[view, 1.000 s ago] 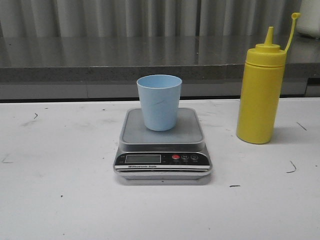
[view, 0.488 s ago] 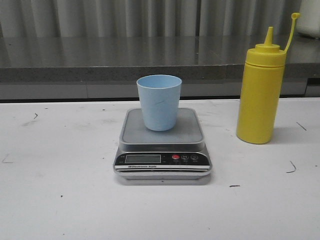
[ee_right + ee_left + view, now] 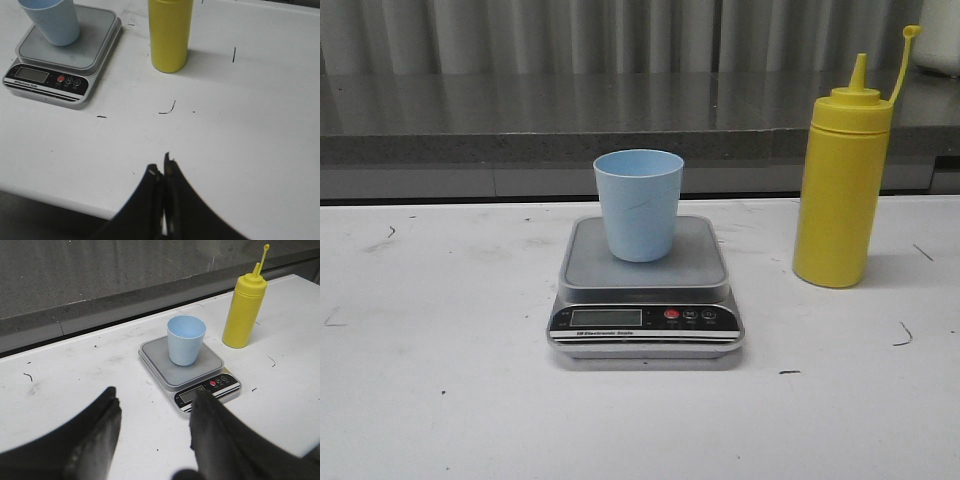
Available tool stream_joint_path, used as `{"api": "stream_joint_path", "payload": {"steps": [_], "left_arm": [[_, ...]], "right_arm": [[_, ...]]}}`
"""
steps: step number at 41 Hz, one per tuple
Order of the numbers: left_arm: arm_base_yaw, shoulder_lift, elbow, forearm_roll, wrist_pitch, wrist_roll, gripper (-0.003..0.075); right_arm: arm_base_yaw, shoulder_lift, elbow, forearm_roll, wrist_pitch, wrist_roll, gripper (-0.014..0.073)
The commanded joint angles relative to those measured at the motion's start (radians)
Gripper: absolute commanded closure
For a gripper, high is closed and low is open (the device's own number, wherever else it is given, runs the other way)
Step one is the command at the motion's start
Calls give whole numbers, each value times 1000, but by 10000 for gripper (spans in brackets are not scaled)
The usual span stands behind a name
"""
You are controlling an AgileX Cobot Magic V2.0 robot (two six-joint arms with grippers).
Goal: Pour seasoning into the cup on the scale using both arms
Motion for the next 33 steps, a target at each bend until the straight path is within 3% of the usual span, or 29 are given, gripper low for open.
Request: {"api": "stream_joint_path", "payload": {"steps": [1,7,25,33], "left_arm": [[-5,7,-25,1,-84,-6,570],[-5,7,-25,1,-84,-6,740],[-5,-17,-13,1,-88,-6,740],[135,-103,114,72,-138,-6,740]], "right_arm": [[1,5,-31,-4,-60,-15,661],[1,5,-31,-4,-60,-15,662],[1,5,-31,-4,-60,-15,662],[1,5,-31,-4,-60,-15,662]]}}
